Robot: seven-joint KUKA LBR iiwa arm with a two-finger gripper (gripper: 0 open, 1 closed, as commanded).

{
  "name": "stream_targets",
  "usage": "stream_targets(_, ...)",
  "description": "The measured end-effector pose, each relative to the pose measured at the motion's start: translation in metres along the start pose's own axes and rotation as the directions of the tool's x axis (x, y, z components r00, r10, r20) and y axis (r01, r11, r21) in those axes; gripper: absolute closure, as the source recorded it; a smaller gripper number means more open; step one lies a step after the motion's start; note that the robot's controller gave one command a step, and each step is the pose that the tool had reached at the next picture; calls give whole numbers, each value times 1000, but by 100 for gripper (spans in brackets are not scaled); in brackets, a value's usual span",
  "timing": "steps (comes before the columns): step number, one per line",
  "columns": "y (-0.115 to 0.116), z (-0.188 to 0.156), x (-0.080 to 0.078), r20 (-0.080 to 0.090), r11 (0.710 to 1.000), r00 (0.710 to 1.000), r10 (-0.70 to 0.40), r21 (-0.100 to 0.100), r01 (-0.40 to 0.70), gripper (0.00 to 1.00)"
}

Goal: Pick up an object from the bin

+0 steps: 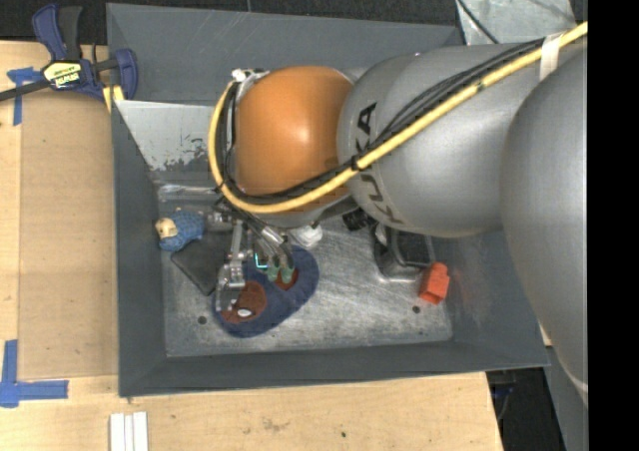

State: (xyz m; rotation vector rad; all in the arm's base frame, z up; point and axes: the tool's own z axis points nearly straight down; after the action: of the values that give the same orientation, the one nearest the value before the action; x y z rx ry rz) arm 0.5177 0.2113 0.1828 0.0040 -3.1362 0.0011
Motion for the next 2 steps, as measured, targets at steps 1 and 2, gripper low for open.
stream_targets(1,-50,109,5,9,936,935,-353,-4,353,0)
stream_targets(2,-50,106,3,14,935,935,-353,-3,353,100)
